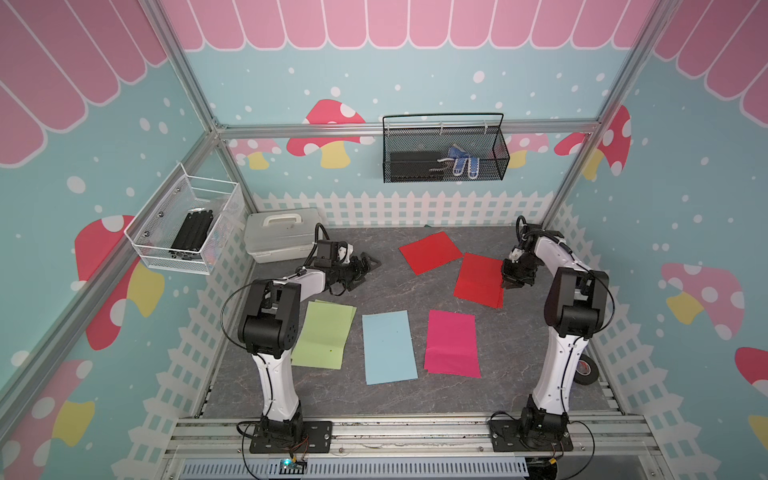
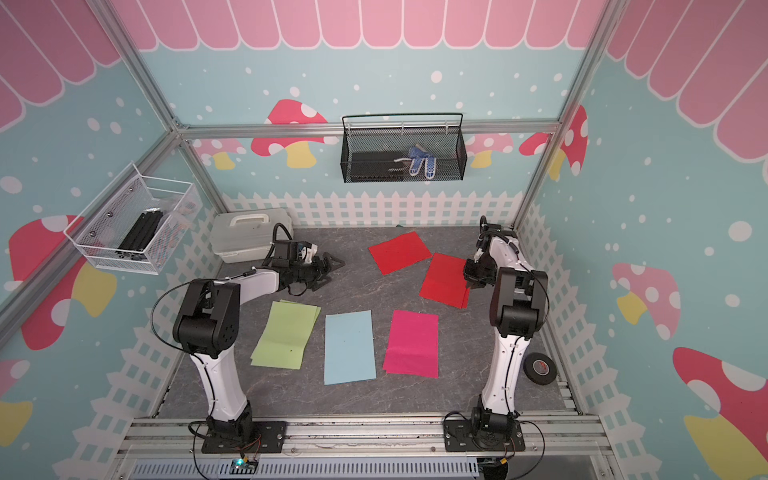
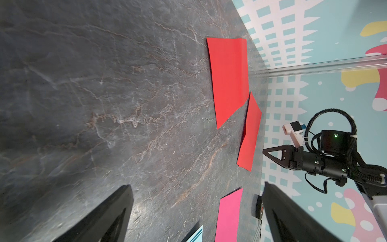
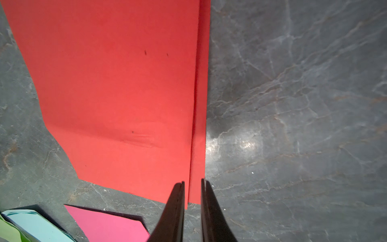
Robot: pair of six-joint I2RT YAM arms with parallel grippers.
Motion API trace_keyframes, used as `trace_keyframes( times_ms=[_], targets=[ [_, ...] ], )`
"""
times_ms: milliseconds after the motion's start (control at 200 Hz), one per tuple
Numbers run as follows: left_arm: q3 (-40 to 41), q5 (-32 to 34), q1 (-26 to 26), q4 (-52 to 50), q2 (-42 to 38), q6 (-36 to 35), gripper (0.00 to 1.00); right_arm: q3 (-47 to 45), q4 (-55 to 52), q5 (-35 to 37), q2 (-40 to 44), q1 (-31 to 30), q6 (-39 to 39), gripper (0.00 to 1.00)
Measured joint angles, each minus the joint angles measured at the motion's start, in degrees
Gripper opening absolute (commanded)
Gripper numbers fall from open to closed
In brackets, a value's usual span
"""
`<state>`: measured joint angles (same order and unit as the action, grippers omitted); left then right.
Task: Sort the scattered colored papers by color
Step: Place the colored paper.
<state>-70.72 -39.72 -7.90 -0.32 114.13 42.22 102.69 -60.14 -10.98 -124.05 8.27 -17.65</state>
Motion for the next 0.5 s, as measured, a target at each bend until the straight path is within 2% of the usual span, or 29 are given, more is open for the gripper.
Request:
trace_keyframes(
  times_ms=[255, 390, 500],
  targets=[
    [0.0, 0.0, -0.3, 0.1, 0.0, 0.1, 0.99, 0.4, 0.1, -0.6, 4.2, -2.0, -0.2, 0.17],
    [-3.9, 0.0, -2.0, -0.5, 2.6, 0.8, 0.98, 1.6, 0.2, 1.9, 4.7, -4.3, -1.5, 0.12],
    [-11.5, 0.1, -5.3, -1.9, 7.2, 1.0, 0.93, 1.6, 0.2, 4.2, 4.7, -4.2, -2.4, 0.01]
  ],
)
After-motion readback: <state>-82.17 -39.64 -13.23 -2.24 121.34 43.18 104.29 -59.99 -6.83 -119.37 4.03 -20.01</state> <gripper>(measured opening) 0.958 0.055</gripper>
